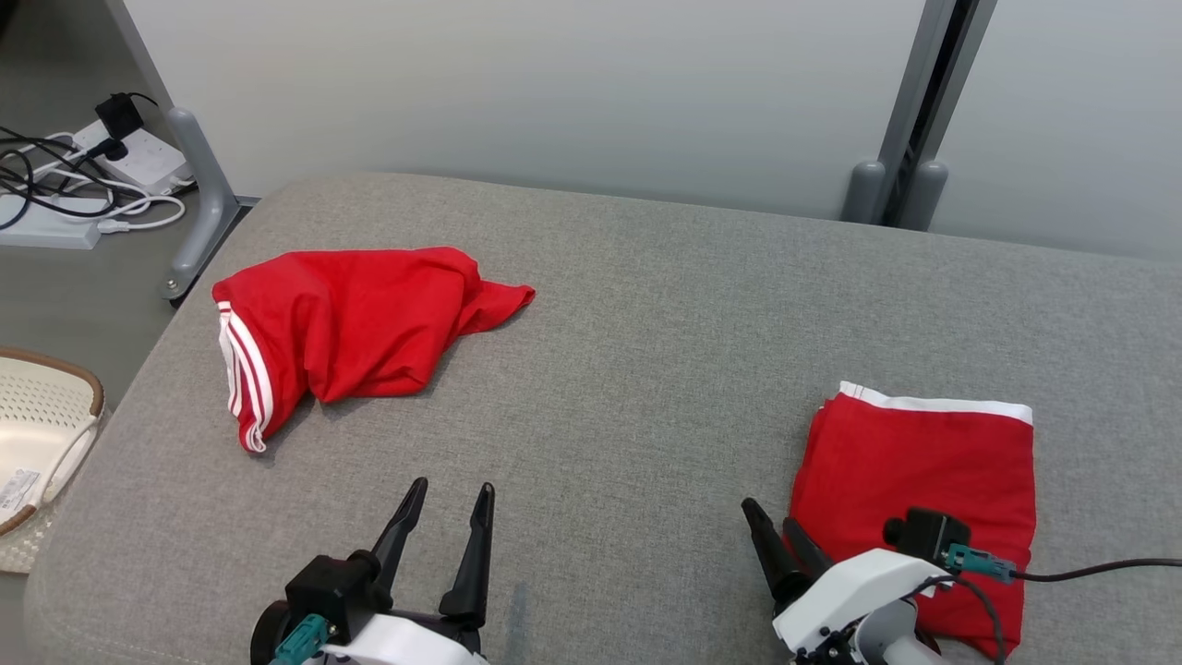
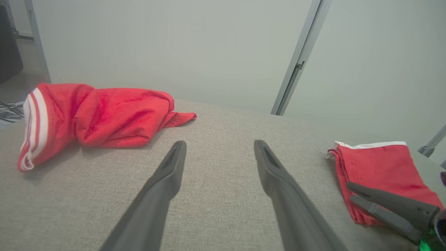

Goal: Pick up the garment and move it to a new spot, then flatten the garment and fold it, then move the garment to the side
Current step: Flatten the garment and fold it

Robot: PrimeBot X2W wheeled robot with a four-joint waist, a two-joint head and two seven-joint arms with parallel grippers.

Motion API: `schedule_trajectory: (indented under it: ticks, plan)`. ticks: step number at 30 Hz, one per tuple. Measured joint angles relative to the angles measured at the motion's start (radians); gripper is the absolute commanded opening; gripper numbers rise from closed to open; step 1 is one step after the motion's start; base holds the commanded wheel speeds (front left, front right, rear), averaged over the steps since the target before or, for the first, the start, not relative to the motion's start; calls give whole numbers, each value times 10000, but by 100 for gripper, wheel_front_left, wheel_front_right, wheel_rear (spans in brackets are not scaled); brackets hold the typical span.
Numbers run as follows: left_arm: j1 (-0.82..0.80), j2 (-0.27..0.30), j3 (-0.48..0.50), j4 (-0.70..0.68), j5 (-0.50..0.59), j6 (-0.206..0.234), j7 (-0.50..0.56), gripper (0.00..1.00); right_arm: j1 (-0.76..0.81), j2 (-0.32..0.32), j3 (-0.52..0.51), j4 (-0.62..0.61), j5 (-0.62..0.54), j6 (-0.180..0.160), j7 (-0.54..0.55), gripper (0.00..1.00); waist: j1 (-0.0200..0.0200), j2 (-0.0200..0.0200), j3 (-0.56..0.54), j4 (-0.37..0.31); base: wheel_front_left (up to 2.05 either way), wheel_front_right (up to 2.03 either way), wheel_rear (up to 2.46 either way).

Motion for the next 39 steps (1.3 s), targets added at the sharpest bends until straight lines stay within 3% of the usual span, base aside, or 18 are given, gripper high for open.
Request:
schedule_trajectory:
  ticks: [6,12,17,21,23,28,32,39]
  plan:
    - [4,2,159,-29,77,-2,2,100,-448,-184,387,-453,104,0,-46,100,0,0,-151,-305,0,0,0]
    - [-28,0,389,-362,79,-4,0,100,-898,-1463,242,-1340,-550,0,-127,100,0,0,-334,-834,0,0,0]
    - [-119,-2,675,-788,-54,4,2,100,-1115,-2669,-928,-2420,-2562,0,-167,100,-1,1,-408,-1360,0,0,0]
    - [-127,6,848,-1020,-84,0,0,100,-659,-3080,-2533,-3223,-5233,0,-167,100,0,0,-428,-1747,0,0,0]
    - [-136,-2,857,-1053,-81,-13,0,100,-208,-2974,-3553,-3754,-6535,0,-169,100,0,0,-430,-1893,0,0,0]
    - [-131,4,876,-1145,-82,-15,0,100,1425,-1758,-5653,-5258,-8840,0,-180,100,0,0,-393,-2161,0,0,0]
    - [-28,2,857,-1152,-8,-44,0,100,2171,-1120,-6481,-5712,-9321,0,-180,100,-1,0,-360,-2283,0,0,0]
    - [148,0,782,-1066,98,-44,0,100,2668,-740,-6978,-5760,-9547,0,-182,100,0,0,-295,-2394,0,0,0]
